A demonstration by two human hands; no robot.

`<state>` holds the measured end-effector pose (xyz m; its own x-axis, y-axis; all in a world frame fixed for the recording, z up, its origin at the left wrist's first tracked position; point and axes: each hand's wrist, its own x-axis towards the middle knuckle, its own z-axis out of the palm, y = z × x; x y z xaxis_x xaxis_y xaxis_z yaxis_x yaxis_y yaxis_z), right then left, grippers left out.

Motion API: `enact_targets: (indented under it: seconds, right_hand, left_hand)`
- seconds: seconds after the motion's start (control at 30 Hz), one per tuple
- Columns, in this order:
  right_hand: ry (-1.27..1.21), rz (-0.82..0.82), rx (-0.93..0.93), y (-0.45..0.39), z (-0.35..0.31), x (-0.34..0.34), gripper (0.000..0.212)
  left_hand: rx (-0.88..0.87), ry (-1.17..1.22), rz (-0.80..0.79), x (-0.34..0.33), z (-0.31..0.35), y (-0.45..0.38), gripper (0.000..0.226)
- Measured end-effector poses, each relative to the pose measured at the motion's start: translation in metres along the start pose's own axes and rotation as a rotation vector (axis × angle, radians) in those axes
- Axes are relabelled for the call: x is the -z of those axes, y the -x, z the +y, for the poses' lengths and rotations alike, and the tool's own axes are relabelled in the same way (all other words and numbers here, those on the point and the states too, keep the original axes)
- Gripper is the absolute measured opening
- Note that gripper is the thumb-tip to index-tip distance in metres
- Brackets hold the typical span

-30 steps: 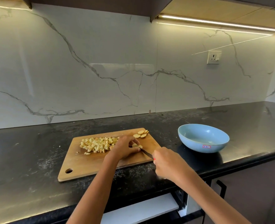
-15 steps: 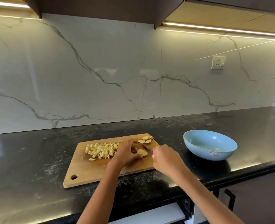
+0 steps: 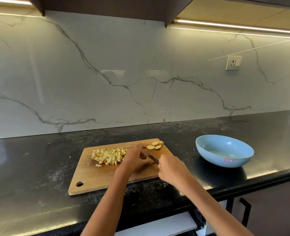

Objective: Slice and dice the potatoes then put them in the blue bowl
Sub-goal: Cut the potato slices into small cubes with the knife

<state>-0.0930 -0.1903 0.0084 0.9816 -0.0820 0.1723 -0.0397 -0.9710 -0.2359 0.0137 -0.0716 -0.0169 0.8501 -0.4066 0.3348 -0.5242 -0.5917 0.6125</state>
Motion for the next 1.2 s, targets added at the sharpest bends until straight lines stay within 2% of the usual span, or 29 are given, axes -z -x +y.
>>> enact_targets:
  seconds: [0.23, 0.4, 0.5, 0.57, 0.63, 0.67, 0.8, 0.87, 1.2]
  right_hand:
    - [0.098, 0.014, 0.097, 0.004, -0.005, -0.002, 0.02]
    - [0.116, -0.081, 0.092, 0.029, 0.005, 0.009, 0.021]
    - [0.136, -0.124, 0.096, 0.044, 0.009, 0.022, 0.016]
    - [0.171, -0.127, 0.096, 0.049, 0.011, 0.033, 0.004]
    - [0.174, -0.113, 0.085, 0.05, 0.013, 0.043, 0.021]
    - [0.171, -0.097, 0.089, 0.048, 0.015, 0.046, 0.023]
    - [0.125, 0.044, 0.112, 0.041, 0.011, 0.045, 0.007]
    - [0.084, 0.081, 0.099, 0.034, 0.009, 0.033, 0.012]
    - [0.038, 0.063, 0.101, 0.011, 0.001, -0.004, 0.02]
  left_hand:
    - [-0.046, -0.064, 0.001, 0.002, 0.004, 0.003, 0.042]
    - [-0.097, -0.154, -0.048, 0.003, 0.004, 0.004, 0.023]
    - [-0.093, -0.162, -0.064, 0.003, 0.005, 0.003, 0.025]
    - [-0.093, -0.156, -0.066, 0.002, 0.004, 0.003, 0.026]
    - [-0.09, -0.146, -0.066, 0.002, 0.004, 0.004, 0.026]
    - [-0.088, -0.138, -0.065, 0.002, 0.004, 0.004, 0.027]
    - [-0.036, -0.044, -0.024, 0.007, 0.0, 0.006, 0.044]
    - [-0.005, -0.02, 0.009, 0.008, -0.001, 0.006, 0.048]
    - [-0.005, -0.03, 0.051, 0.005, 0.002, 0.006, 0.049]
